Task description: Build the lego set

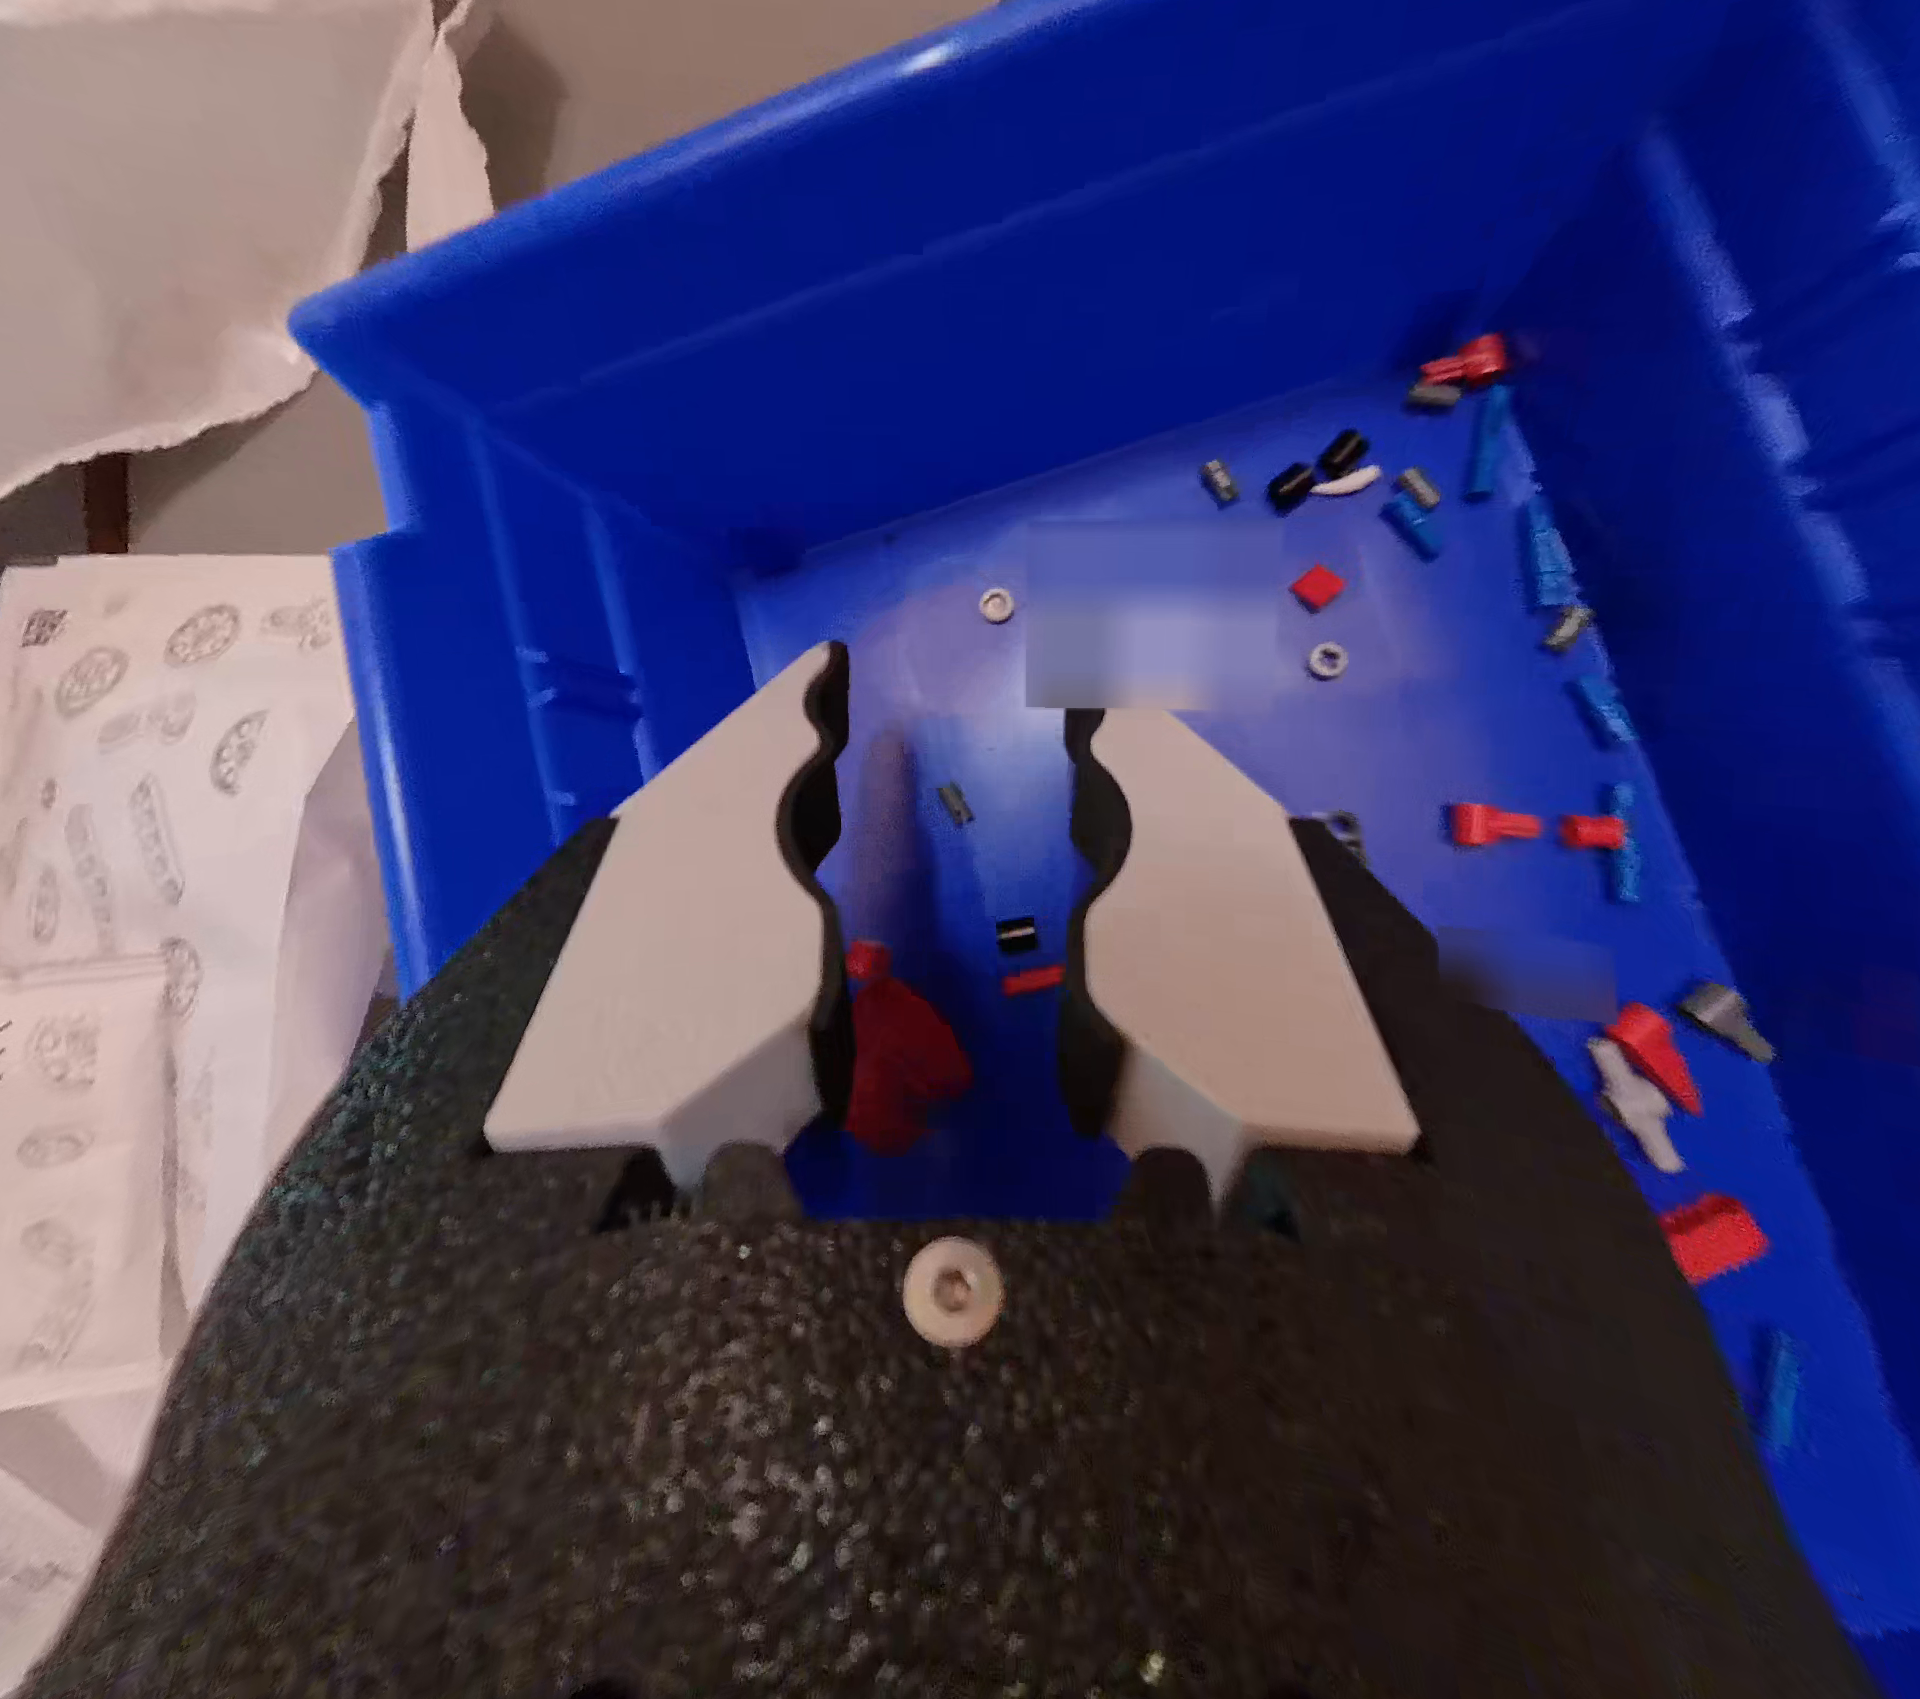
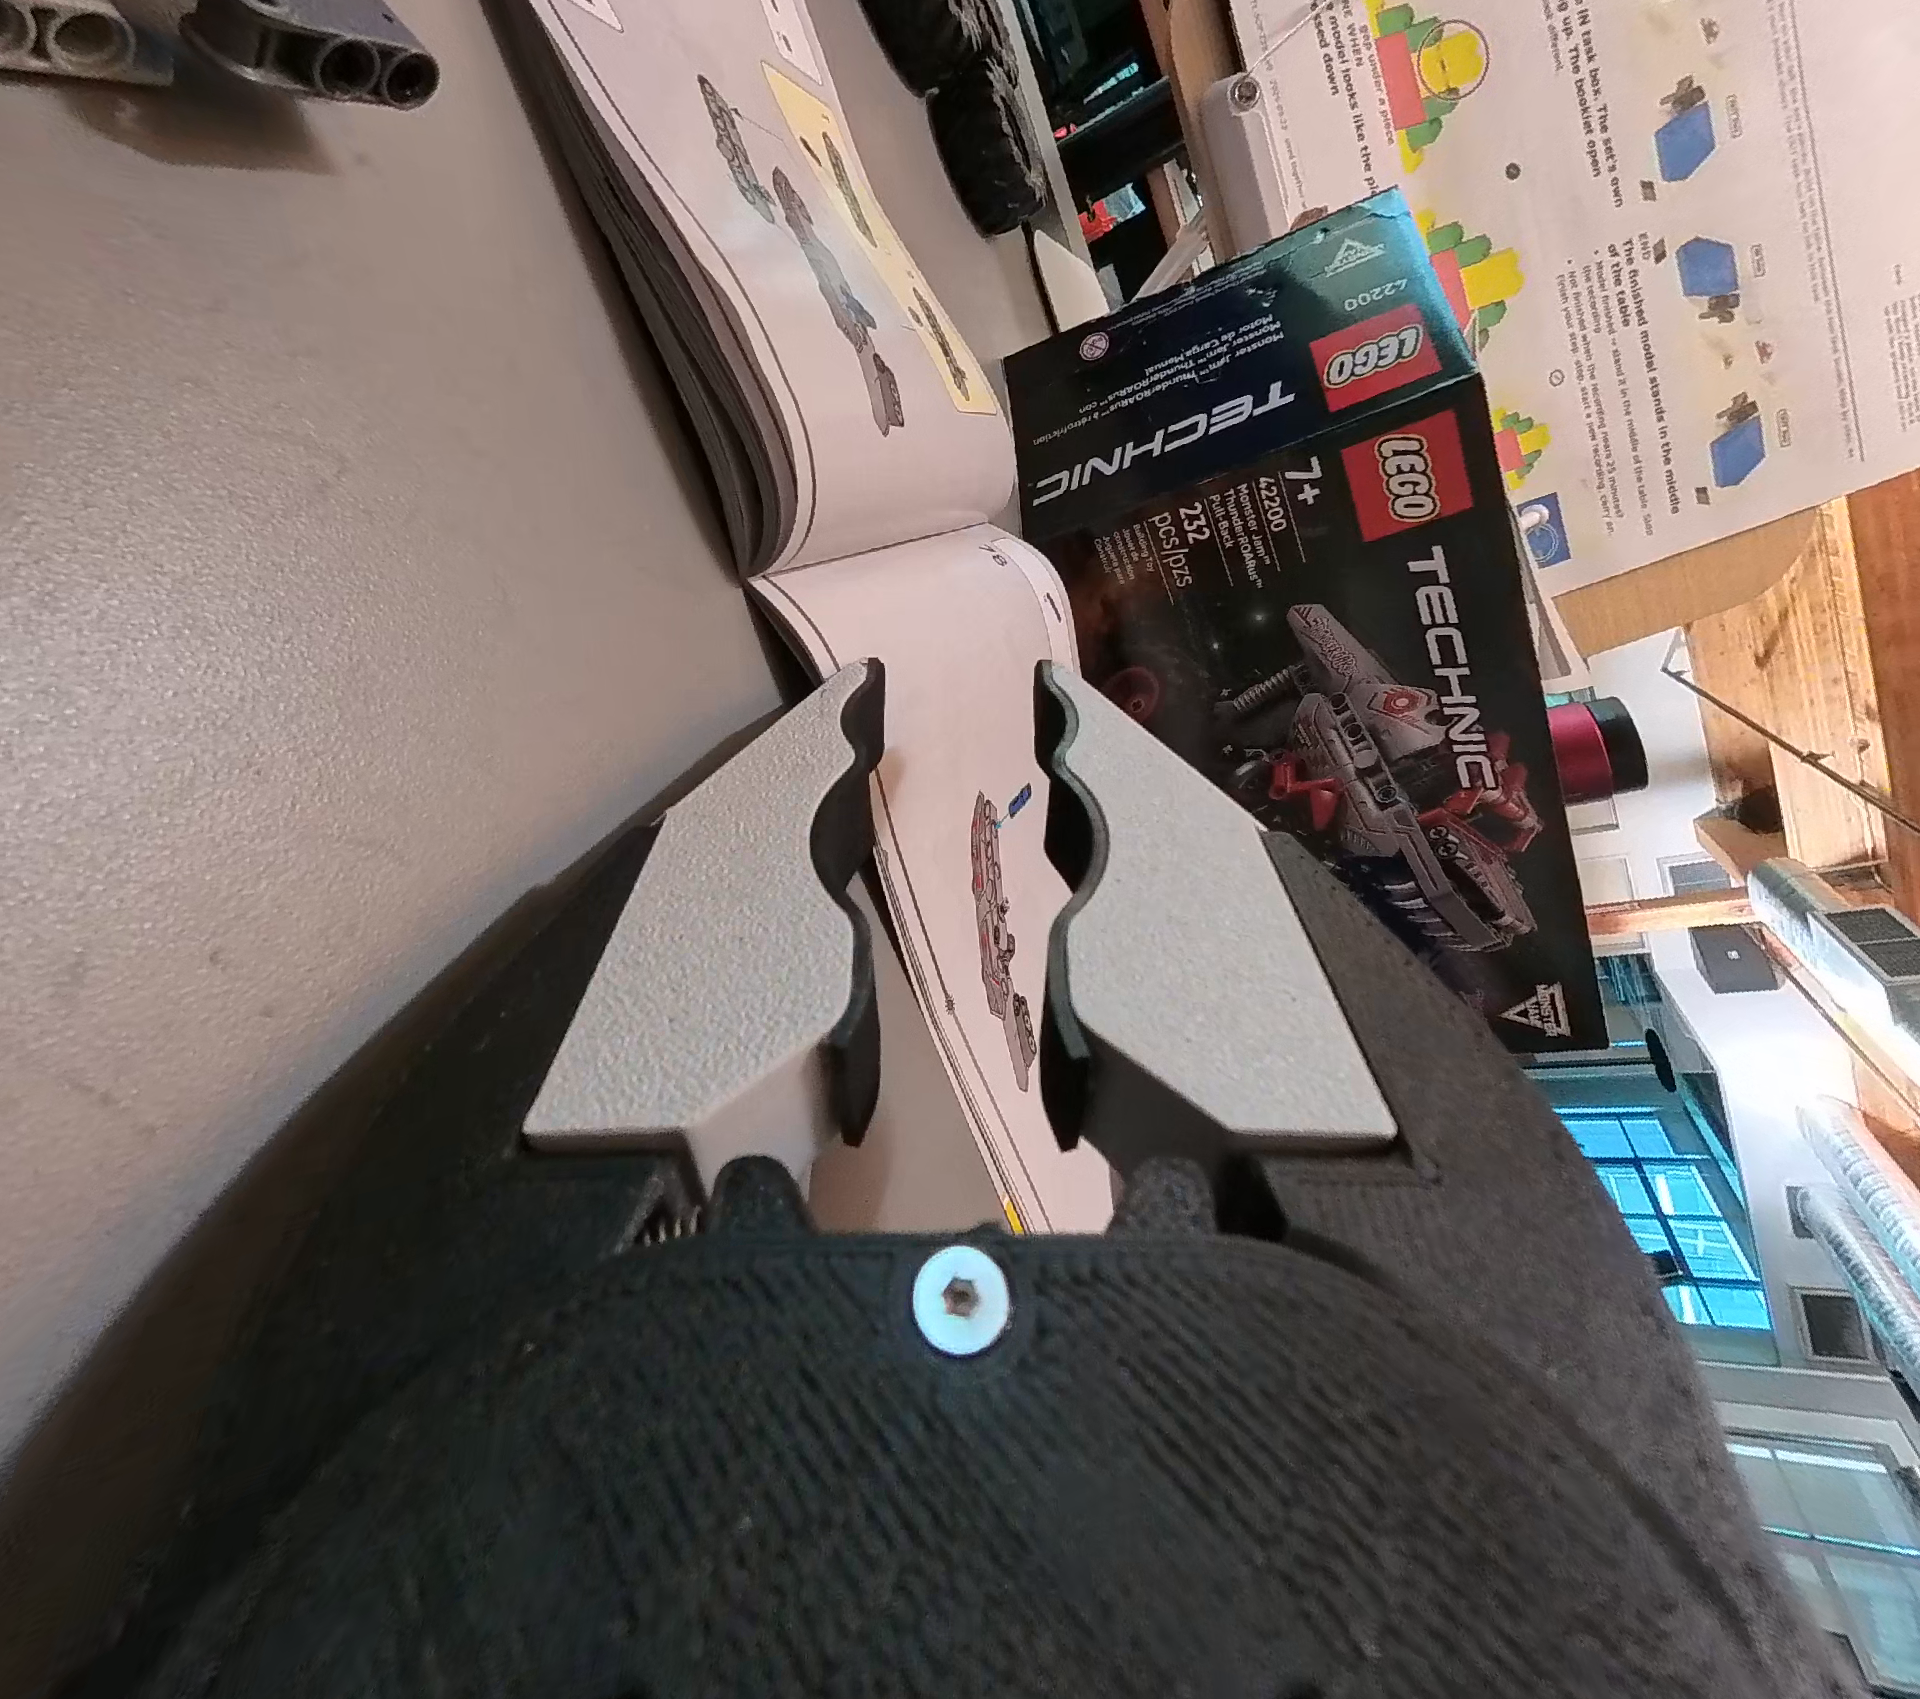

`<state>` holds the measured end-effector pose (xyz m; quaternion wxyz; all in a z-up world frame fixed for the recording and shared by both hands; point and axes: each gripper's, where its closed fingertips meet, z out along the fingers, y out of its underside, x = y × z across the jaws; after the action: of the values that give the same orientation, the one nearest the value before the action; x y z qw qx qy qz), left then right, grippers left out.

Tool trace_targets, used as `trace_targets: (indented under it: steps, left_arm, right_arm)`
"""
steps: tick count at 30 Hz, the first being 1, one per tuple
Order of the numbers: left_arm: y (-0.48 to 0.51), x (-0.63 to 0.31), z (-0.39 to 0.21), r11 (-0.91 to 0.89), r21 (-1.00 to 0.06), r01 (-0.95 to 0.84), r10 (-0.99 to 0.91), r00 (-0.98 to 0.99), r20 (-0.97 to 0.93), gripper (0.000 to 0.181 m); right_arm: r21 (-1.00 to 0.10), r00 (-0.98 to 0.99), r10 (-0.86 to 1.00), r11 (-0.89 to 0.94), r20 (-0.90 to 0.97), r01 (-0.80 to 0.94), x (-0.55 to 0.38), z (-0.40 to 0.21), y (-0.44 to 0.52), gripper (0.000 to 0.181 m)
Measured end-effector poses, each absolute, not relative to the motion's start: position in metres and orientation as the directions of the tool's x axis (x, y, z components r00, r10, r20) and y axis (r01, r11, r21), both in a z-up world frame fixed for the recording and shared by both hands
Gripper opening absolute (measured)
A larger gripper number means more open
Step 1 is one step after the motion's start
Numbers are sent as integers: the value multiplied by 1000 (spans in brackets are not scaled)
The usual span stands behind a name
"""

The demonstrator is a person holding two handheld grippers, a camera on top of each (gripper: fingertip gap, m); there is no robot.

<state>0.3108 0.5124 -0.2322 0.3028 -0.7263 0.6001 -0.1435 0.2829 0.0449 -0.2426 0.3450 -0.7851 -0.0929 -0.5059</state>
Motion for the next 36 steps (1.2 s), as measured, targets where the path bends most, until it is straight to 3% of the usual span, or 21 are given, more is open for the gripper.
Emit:
trace_targets:
  steps: [10, 16, 22, 26, 36]
  left_arm:
    - [522, 300, -258, -149, -515, -844, -938, 285, -196, 27]
    - [521, 305, -248, -229, -575, -786, -936, 339, -92, 25]
    - [521, 297, -255, -239, -520, -820, -931, 345, -117, 25]
    - [517, 289, -263, -224, -459, -860, -937, 319, -140, 3]
    - [516, 282, -270, -205, -405, -891, -939, 296, -175, 5]
  right_arm:
    - [-450, 474, -203, -743, 857, 495, 283, -243, 45, 26]
    - [-449, 473, -203, -743, 857, 496, 283, -243, 45, 26]
    - [-449, 474, -202, -744, 857, 495, 283, -243, 45, 26]
    - [-448, 474, -201, -744, 857, 495, 283, -243, 45, 26]
    - [-448, 474, -200, -744, 858, 495, 283, -243, 45, 25]
